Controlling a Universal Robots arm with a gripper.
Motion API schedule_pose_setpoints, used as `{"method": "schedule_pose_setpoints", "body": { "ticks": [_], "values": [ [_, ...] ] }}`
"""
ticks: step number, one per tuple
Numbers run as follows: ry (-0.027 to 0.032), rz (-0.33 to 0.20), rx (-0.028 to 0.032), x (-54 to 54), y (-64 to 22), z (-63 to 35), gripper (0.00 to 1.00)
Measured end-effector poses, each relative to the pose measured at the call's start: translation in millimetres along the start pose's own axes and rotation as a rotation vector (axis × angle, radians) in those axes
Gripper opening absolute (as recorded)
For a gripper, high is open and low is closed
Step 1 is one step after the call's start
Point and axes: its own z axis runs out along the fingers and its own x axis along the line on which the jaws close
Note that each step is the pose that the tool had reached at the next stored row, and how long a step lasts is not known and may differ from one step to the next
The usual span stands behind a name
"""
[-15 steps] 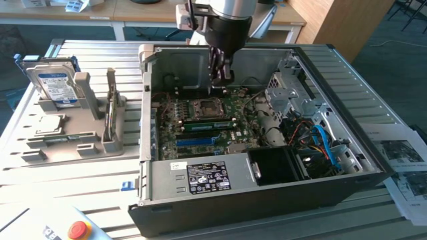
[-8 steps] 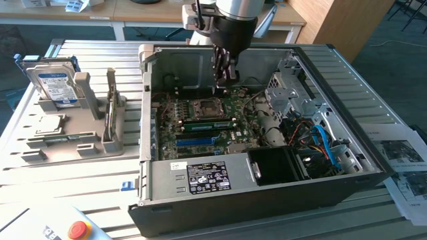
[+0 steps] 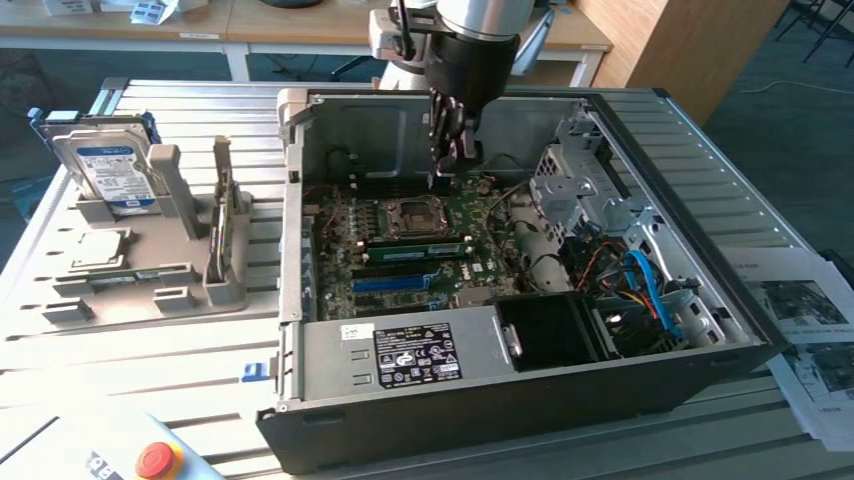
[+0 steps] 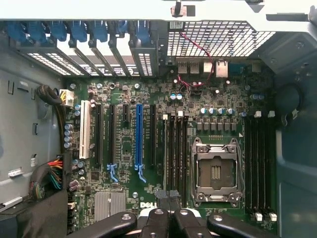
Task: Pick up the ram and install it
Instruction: 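Press down the ram until it locks into place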
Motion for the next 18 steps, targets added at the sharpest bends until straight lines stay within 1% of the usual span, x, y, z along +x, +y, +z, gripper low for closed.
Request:
{"method": "schedule_pose_setpoints", "body": {
  "ticks": [7, 18],
  "values": [
    [0.0, 0.0, 0.0001, 0.1, 0.3, -5.7, 0.1],
    [0.0001, 0.0, 0.0, 0.1, 0.3, -5.7, 0.1]
  ]
}}
